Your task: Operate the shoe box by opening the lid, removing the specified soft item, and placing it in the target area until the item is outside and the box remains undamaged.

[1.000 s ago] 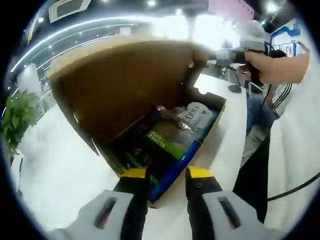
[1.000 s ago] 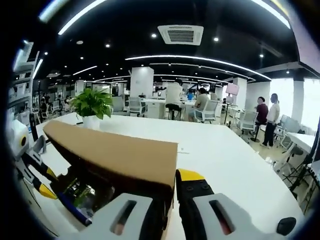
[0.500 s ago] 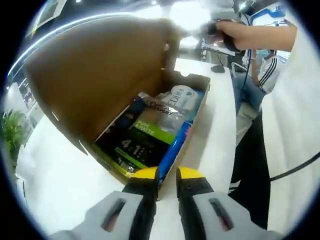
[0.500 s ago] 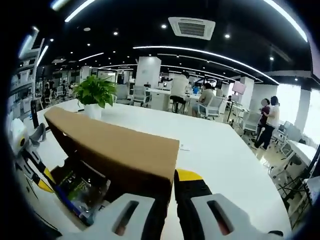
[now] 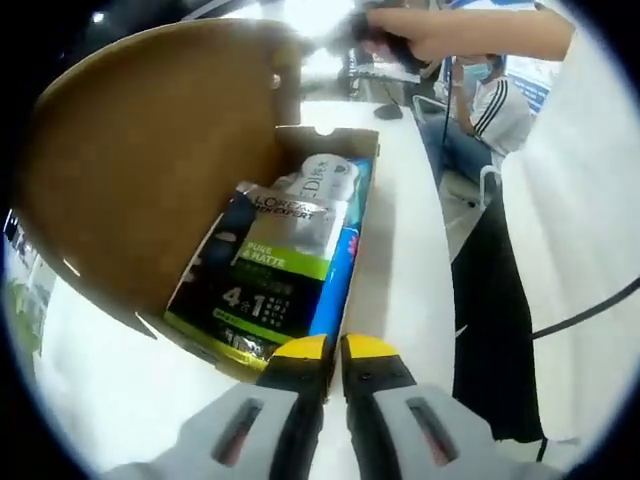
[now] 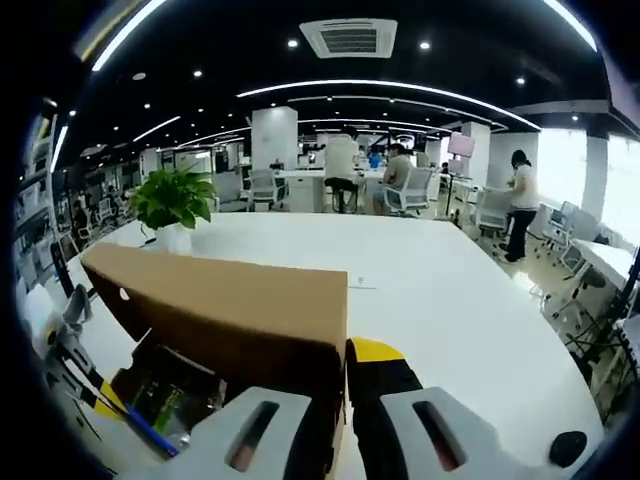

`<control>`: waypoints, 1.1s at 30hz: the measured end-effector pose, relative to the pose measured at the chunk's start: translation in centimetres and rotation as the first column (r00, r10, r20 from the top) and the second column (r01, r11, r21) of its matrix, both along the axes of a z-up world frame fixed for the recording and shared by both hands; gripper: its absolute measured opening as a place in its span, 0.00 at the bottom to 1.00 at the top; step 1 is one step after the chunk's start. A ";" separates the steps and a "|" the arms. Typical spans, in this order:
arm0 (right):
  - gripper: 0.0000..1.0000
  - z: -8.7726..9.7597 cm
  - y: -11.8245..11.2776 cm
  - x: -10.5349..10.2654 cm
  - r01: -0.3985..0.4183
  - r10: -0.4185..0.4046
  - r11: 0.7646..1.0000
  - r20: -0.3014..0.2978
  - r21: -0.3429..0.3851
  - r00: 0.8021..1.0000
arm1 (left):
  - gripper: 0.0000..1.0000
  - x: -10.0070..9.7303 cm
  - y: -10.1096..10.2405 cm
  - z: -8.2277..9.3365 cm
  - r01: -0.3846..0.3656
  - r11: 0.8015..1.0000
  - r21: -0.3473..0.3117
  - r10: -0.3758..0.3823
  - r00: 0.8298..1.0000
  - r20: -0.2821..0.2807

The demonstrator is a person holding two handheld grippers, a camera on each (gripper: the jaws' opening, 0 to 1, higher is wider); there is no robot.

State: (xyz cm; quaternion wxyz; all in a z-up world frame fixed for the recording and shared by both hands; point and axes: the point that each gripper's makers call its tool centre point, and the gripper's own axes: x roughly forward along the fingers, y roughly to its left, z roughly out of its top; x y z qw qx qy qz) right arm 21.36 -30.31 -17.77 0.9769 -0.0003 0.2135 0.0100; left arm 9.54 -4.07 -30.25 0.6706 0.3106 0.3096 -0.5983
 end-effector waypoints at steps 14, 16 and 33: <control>0.00 0.0 0.3 1.9 -0.004 0.002 0.999 -0.042 -0.040 0.999 | 0.02 0.4 0.0 -0.4 0.009 1.000 0.002 -0.009 1.000 -0.020; 0.00 0.0 0.2 2.2 0.010 -0.012 0.998 -0.045 -0.062 0.999 | 0.02 0.1 -0.1 -0.4 0.076 0.997 -0.028 -0.077 0.997 -0.017; 0.00 -0.4 0.1 2.7 -0.049 0.046 0.998 -0.060 -0.043 0.997 | 0.01 0.0 0.0 -0.8 0.090 0.996 0.007 -0.090 0.995 -0.041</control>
